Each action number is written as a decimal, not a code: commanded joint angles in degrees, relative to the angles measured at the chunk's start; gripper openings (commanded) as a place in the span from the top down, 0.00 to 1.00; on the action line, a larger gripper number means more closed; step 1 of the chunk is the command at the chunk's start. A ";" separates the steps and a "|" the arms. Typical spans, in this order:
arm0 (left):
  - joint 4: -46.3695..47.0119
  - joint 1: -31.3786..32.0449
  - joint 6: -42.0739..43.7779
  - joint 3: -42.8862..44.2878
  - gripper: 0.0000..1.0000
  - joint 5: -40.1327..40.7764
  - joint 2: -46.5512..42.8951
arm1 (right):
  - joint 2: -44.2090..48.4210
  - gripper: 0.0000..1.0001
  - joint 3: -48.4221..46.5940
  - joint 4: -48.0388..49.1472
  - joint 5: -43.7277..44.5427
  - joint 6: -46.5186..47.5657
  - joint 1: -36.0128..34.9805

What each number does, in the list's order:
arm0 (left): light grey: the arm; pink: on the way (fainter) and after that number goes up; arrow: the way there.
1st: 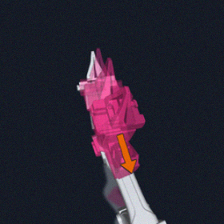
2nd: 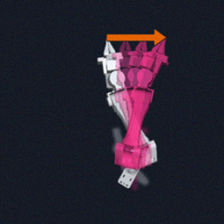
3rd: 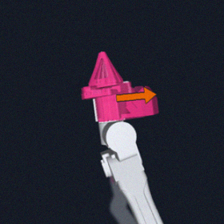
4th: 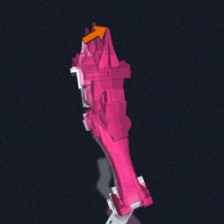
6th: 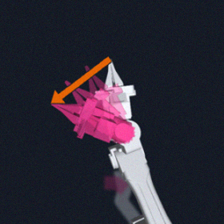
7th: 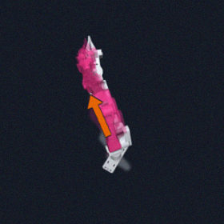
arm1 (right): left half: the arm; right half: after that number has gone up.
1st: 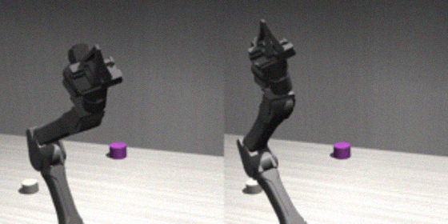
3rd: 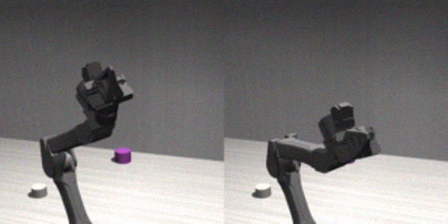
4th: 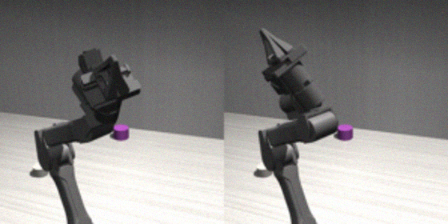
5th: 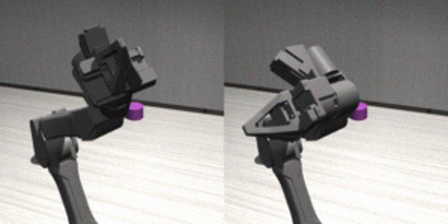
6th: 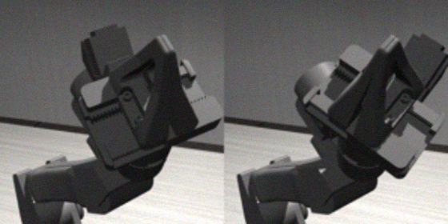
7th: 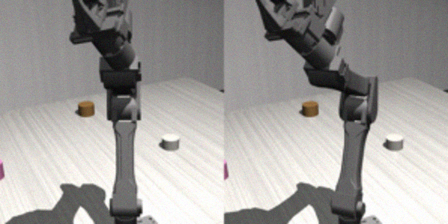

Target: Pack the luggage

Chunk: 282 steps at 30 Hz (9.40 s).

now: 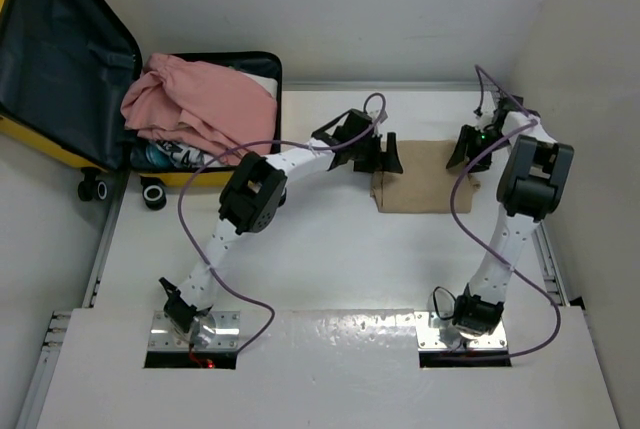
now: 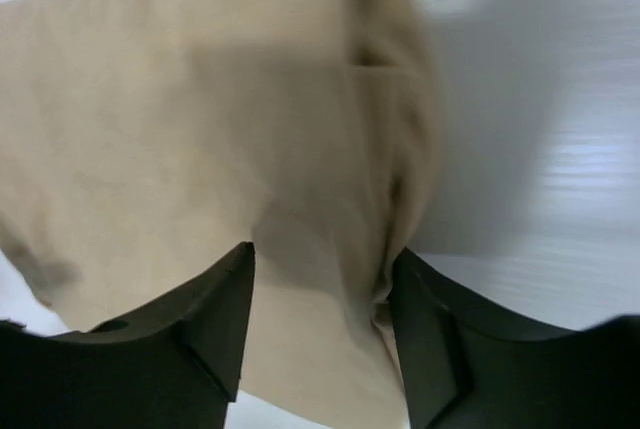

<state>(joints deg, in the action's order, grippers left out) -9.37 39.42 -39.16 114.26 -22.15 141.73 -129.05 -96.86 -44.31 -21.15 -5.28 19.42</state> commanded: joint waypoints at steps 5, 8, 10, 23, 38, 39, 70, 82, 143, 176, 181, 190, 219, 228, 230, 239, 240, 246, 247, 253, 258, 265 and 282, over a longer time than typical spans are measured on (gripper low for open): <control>-6.52 0.40 4.77 1.75 0.69 5.43 2.51 | 3.62 0.79 3.78 -1.21 -11.43 -0.87 -9.29; -8.91 -1.97 11.98 2.45 0.99 12.56 -2.57 | 7.91 1.00 5.19 3.07 -13.73 -3.77 -12.02; -9.53 -5.29 14.71 1.94 1.00 14.15 -6.27 | 11.34 1.00 5.28 6.84 -14.62 -6.84 -15.01; -10.32 -25.77 30.43 -5.71 1.00 27.40 -45.02 | 14.54 1.00 -8.67 48.49 -12.61 -40.31 -33.99; -2.96 -55.76 26.15 -20.38 1.00 26.38 -44.89 | -16.40 0.29 -32.34 61.89 10.41 -36.91 -57.99; -2.16 -56.55 26.67 -20.91 1.00 24.02 -41.83 | -17.88 0.24 -33.04 60.94 11.64 -36.65 -58.35; 5.30 -45.82 86.53 17.08 0.16 67.86 -39.19 | 13.74 0.21 4.48 55.22 -4.87 -31.99 -39.90; 0.58 -59.28 87.24 17.57 0.23 56.61 -33.12 | 12.60 0.21 4.14 52.32 -6.63 -32.34 -38.32; 2.60 -52.16 83.97 8.52 0.26 41.83 -44.70 | 13.48 0.23 8.79 50.38 -5.66 -32.60 -39.28; 6.55 -43.69 92.86 -1.13 0.98 38.53 -42.33 | 15.75 0.23 11.94 48.36 -4.25 -29.44 -38.93; 2.35 -25.74 85.14 8.81 0.27 29.99 -36.20 | 19.35 0.23 16.69 47.39 -4.61 -28.74 -36.48; 8.11 0.91 63.16 22.26 0.00 23.52 -29.47 | 23.76 0.23 23.20 44.93 -4.25 -28.91 -30.23; -30.89 -68.07 49.79 10.72 0.37 10.28 -19.84 | 14.71 0.20 5.89 36.49 -8.39 -21.09 -37.88; -28.08 -65.44 56.38 7.66 0.39 4.24 -11.74 | 16.55 0.20 8.88 34.21 -6.63 -19.25 -35.60; -26.50 -64.91 59.45 4.33 0.40 -2.67 -12.61 | 16.91 0.20 9.14 33.51 -6.54 -18.89 -35.24; -23.15 -55.63 65.95 -17.90 0.50 -23.37 -19.82 | 20.33 0.20 12.39 29.74 -8.12 -17.66 -29.62; -23.15 -53.50 66.83 -19.15 0.50 -23.38 -20.96 | 20.42 0.20 12.48 29.38 -8.29 -17.49 -29.09; -23.15 -34.02 73.33 -25.92 0.51 -26.63 -30.45 | 25.33 0.20 14.41 23.84 -4.96 -16.08 -20.14; -23.15 -31.19 74.83 -27.23 0.51 -26.63 -31.42 | 25.78 0.20 15.37 22.71 -2.87 -16.25 -17.43; -18.43 -20.00 81.43 -31.28 0.51 -25.13 -38.18 | 30.87 0.24 18.01 14.18 9.25 -20.64 -4.60; -1.48 -28.24 62.22 -35.68 0.51 -23.81 -44.16 | 37.29 0.24 22.41 10.39 20.97 -22.76 4.03; 16.05 -33.71 34.69 -23.27 0.47 -1.59 -37.17 | 42.66 0.24 27.07 6.27 21.33 -23.55 12.66; 10.07 -26.67 15.87 17.14 0.54 -12.47 2.22 | 44.94 0.29 23.21 -5.69 2.70 -15.20 16.96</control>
<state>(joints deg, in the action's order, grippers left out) -1.67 11.07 -21.06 129.23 -32.16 145.25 -86.41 -72.49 -42.24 -12.01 -23.88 36.29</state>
